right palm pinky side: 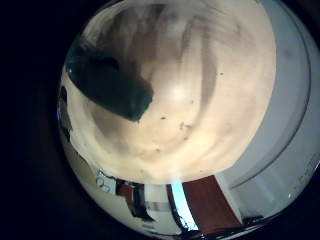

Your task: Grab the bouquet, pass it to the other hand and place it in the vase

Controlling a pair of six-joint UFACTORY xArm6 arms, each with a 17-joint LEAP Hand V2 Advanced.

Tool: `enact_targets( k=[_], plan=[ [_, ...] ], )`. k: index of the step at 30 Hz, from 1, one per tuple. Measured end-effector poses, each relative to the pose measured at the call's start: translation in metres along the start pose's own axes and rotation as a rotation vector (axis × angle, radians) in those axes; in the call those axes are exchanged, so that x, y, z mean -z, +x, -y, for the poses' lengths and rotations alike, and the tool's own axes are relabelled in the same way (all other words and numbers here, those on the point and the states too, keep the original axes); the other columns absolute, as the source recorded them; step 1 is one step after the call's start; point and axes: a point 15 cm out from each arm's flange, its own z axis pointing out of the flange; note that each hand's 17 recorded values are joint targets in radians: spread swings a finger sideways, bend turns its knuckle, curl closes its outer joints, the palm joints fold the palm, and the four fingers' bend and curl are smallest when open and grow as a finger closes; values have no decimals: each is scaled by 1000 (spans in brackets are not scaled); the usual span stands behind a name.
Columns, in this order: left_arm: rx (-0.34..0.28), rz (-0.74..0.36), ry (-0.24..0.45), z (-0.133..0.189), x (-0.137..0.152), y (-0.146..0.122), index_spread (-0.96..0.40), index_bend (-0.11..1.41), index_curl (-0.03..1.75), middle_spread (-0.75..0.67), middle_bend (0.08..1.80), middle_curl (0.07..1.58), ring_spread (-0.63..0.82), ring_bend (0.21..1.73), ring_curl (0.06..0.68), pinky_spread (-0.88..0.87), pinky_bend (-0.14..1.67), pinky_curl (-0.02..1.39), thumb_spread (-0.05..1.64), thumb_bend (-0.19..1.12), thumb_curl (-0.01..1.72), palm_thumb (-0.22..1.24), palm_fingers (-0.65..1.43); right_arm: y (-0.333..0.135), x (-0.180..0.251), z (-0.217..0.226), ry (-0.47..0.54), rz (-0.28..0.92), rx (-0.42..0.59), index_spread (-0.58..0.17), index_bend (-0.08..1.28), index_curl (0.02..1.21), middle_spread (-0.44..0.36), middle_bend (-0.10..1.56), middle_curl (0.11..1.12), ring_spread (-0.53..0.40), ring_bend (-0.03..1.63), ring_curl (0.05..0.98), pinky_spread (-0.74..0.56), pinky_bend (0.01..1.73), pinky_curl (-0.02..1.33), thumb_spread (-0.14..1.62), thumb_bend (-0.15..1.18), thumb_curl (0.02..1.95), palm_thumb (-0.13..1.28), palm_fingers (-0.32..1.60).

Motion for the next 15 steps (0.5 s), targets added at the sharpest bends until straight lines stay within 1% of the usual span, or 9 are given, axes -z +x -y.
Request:
enact_targets(
  k=[1, 4, 10, 12, 15],
  plan=[
    [1, 0, 0, 0, 0, 0, 134, 163, 318, 220, 231, 371, 472, 471, 187, 486, 223, 311, 967, -28, 307, 451, 217, 0, -2, 0, -5, -2, 0, -209, 193, 360, -2, 374, 376, -67, 552, 195, 137, 288, 168, 970, -27, 470, 779, 525],
    [0, 2, 0, 0, 1, -1, 134, 163, 317, 216, 234, 372, 472, 471, 186, 486, 222, 311, 967, -28, 307, 451, 218, -4, -8, 1, -21, -8, 12, -211, 194, 364, -3, 373, 375, -90, 590, 198, 105, 281, 160, 967, -26, 467, 779, 589],
    [2, 3, 0, -1, 4, -1, 134, 164, 320, 214, 240, 374, 472, 470, 185, 486, 220, 311, 967, -28, 307, 451, 219, -12, -4, 3, -73, -5, 31, -218, 201, 393, -16, 403, 387, -153, 680, 208, -25, 328, 133, 948, -25, 471, 803, 746],
    [1, 2, 4, -1, 5, 0, 134, 165, 320, 216, 242, 373, 472, 469, 185, 486, 219, 311, 967, -28, 307, 451, 221, -16, -4, 4, -100, -2, 39, -222, 200, 398, -19, 410, 390, -159, 696, 210, -37, 334, 124, 947, -23, 471, 809, 769],
    [-1, 2, 0, -3, 4, 0, 134, 164, 320, 212, 245, 373, 472, 467, 185, 486, 217, 311, 967, -28, 307, 451, 222, -21, -5, 5, -112, -5, 43, -236, 202, 407, -23, 431, 397, -168, 723, 209, -73, 365, 107, 944, -19, 478, 825, 848]
  ],
)
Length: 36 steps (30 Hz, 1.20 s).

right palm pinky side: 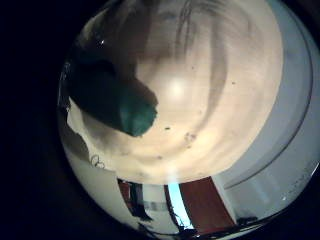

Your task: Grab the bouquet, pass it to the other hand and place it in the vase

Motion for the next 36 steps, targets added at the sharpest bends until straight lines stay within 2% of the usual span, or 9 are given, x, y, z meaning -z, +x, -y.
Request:
enact_targets(
  k=[4, 6, 12, 17, 22, 26, 32, 33, 36],
  plan=[
    [-2, -7, -4, -1, -2, 0, 134, 164, 319, 208, 246, 373, 472, 466, 184, 486, 216, 311, 967, -28, 307, 451, 222, 0, -3, -5, -26, -13, 0, -271, 227, 430, -79, 486, 420, -226, 803, 236, -180, 492, 110, 899, -19, 505, 873, 1165],
    [-1, -9, -6, -1, -2, 0, 134, 164, 319, 207, 246, 372, 473, 466, 184, 486, 216, 311, 969, -29, 304, 447, 222, 1, -5, -10, -53, -47, 6, -297, 307, 474, -106, 564, 457, -245, 867, 277, -323, 646, 151, 837, -29, 520, 878, 1358],
    [-3, -9, 3, -2, 0, -1, 136, 167, 324, 206, 243, 371, 473, 460, 182, 486, 212, 311, 971, -27, 302, 446, 225, 8, -2, -14, -135, -108, -16, -338, 421, 565, -156, 703, 521, -265, 983, 352, -505, 885, 228, 750, -31, 553, 880, 1187],
    [-5, -8, 7, -2, 2, 0, 136, 168, 327, 206, 239, 369, 473, 459, 182, 486, 208, 310, 973, -27, 302, 449, 229, 6, -6, -18, -179, -109, -19, -362, 455, 609, -193, 726, 540, -265, 1014, 381, -526, 943, 244, 745, -30, 561, 880, 1133],
    [-6, -5, 9, -3, 3, 1, 132, 171, 331, 206, 233, 368, 473, 453, 180, 486, 202, 310, 980, -26, 303, 452, 235, 5, -3, -16, -165, -117, -15, -373, 601, 689, -260, 877, 589, -278, 1079, 424, -568, 971, 266, 737, -31, 571, 872, 1305],
    [-7, -5, 10, -1, 5, 1, 129, 172, 333, 206, 229, 367, 473, 449, 180, 486, 199, 309, 985, -27, 304, 448, 238, 2, 9, -5, -91, -109, -6, -366, 714, 751, -236, 997, 633, -258, 1179, 467, -507, 1073, 327, 795, -13, 571, 927, 1365],
    [-4, -14, 19, 1, 7, -1, 128, 173, 339, 207, 231, 370, 474, 441, 178, 485, 195, 305, 988, -27, 306, 447, 245, -6, 45, -1, 162, 32, -1, -347, 910, 873, -207, 1185, 735, -239, 1301, 553, -336, 1376, 483, 832, 69, 634, 1144, 1190],
    [2, -17, 25, 1, 9, -2, 128, 172, 340, 207, 231, 370, 474, 441, 178, 485, 195, 305, 988, -27, 307, 447, 245, -11, 50, -8, 193, 73, 5, -339, 934, 885, -199, 1209, 746, -231, 1327, 565, -312, 1382, 497, 785, 106, 664, 1218, 1197],
    [6, -18, 39, 3, 15, -4, 129, 174, 343, 197, 233, 371, 467, 433, 176, 479, 196, 302, 988, -27, 307, 447, 254, -17, 89, -26, 303, 132, 31, -321, 991, 918, -175, 1267, 770, -215, 1377, 597, -264, 1398, 536, 654, 72, 710, 1230, 1155]
  ],
)
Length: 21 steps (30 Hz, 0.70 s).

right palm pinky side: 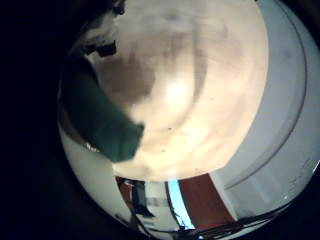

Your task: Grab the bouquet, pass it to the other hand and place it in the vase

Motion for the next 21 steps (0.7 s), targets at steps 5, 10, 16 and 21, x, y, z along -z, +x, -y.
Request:
enact_targets(
  k=[5, 10, 16, 21],
  plan=[
    [-1, -6, 15, 11, 12, 1, 126, 176, 347, 186, 236, 373, 463, 428, 176, 477, 196, 299, 988, -27, 308, 447, 264, -22, 42, -21, 37, 71, 40, -296, 1030, 941, -149, 1307, 787, -197, 1416, 627, -225, 1399, 578, 523, 53, 771, 1238, 1124],
    [-2, -59, 23, 26, 20, 7, 124, 176, 353, 181, 236, 375, 459, 424, 177, 474, 193, 296, 990, -28, 306, 443, 273, -51, 99, -32, 126, 219, 88, -274, 1047, 947, -132, 1322, 790, -191, 1435, 642, -199, 1382, 618, 425, 36, 826, 1237, 1122],
    [12, -140, 103, 35, 41, 10, 114, 190, 379, 162, 235, 375, 441, 409, 171, 447, 188, 284, 1003, -25, 305, 444, 310, -86, 152, -54, 219, 482, 160, -257, 1065, 949, -122, 1334, 788, -186, 1441, 650, -190, 1342, 678, 324, -4, 886, 1237, 1117],
    [-14, -266, 207, 48, 66, 25, 109, 190, 398, 158, 232, 378, 432, 408, 172, 425, 184, 270, 1001, -35, 296, 407, 319, -120, 185, -71, 260, 711, 254, -251, 1077, 949, -120, 1343, 787, -185, 1444, 654, -193, 1311, 719, 278, -12, 913, 1228, 1116]
  ],
)
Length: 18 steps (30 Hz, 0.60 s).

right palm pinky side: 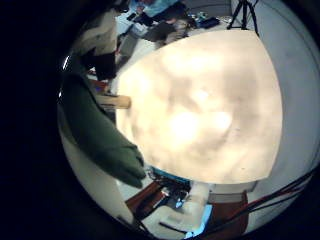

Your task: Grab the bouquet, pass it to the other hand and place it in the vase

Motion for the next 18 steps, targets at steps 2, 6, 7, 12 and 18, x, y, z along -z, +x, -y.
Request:
enact_targets(
  k=[2, 6, 7, 12, 18],
  plan=[
    [-18, -67, 42, 8, 6, 13, 111, 186, 403, 157, 230, 379, 419, 410, 174, 420, 187, 267, 992, -35, 294, 380, 320, -8, -3, -3, 7, 66, 17, -249, 1079, 949, -119, 1346, 786, -185, 1444, 655, -195, 1298, 739, 264, -12, 921, 1228, 1116],
    [-55, -196, 144, 26, 27, 34, 117, 184, 408, 158, 232, 383, 412, 413, 175, 410, 188, 264, 966, -34, 292, 341, 321, -17, -15, -14, -1, 176, 35, -247, 1082, 947, -117, 1350, 782, -184, 1444, 656, -203, 1268, 782, 242, -11, 940, 1230, 1114],
    [-63, -217, 165, 29, 32, 38, 120, 182, 409, 158, 230, 384, 411, 420, 175, 403, 188, 262, 955, -32, 294, 333, 322, -18, -18, -16, -4, 198, 39, -246, 1082, 946, -117, 1351, 781, -184, 1444, 657, -205, 1259, 796, 232, -14, 942, 1228, 1114],
    [-120, -313, 264, 45, 64, 63, 131, 182, 412, 153, 234, 386, 401, 421, 174, 392, 190, 260, 931, -32, 300, 319, 325, -27, -42, -27, -51, 259, 103, -245, 1084, 945, -117, 1353, 778, -184, 1444, 658, -208, 1227, 839, 218, -14, 949, 1227, 1114],
    [-176, -456, 337, 56, 90, 89, 163, 165, 395, 178, 222, 384, 397, 446, 177, 387, 202, 268, 895, -34, 304, 295, 303, -40, -79, -42, -128, 321, 208, -244, 1085, 943, -116, 1355, 775, -184, 1444, 659, -210, 1194, 887, 212, -15, 954, 1227, 1113]
  ],
)
